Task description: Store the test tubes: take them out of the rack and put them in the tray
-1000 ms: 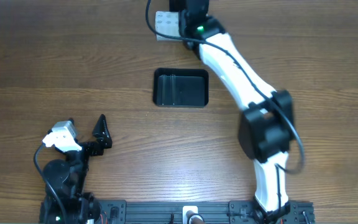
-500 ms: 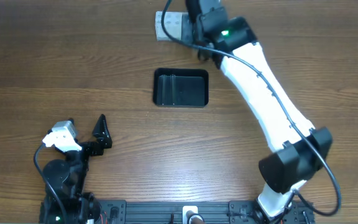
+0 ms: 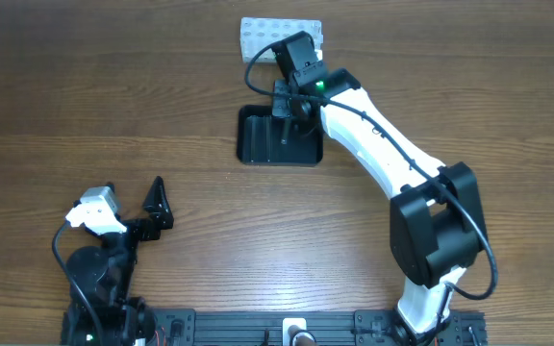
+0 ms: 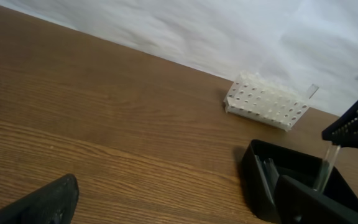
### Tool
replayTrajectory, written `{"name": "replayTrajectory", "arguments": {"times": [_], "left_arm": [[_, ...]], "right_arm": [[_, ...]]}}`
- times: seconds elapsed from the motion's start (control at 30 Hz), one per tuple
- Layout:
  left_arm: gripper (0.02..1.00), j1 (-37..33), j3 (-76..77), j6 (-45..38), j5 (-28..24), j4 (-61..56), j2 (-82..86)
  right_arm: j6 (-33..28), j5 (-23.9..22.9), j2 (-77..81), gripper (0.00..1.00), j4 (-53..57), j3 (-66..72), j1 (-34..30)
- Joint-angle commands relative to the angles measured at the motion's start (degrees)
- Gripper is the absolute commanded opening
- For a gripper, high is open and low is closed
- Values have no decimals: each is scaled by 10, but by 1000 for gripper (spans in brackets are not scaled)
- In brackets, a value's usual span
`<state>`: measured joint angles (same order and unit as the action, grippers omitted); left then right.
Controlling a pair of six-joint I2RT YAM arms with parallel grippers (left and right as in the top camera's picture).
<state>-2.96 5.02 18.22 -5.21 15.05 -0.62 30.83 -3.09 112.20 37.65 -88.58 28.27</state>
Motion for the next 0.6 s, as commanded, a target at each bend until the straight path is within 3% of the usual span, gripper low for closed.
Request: {"name": "replayTrajectory", "arguments": {"times": [0.03, 0.6], "left_arm": [[998, 3, -3, 0, -5, 2, 4], [1000, 3, -3, 0, -5, 2, 4]], "right_arm": [[19, 7, 24, 86, -7, 5, 10], [26, 7, 68, 115, -10, 5, 11]]}}
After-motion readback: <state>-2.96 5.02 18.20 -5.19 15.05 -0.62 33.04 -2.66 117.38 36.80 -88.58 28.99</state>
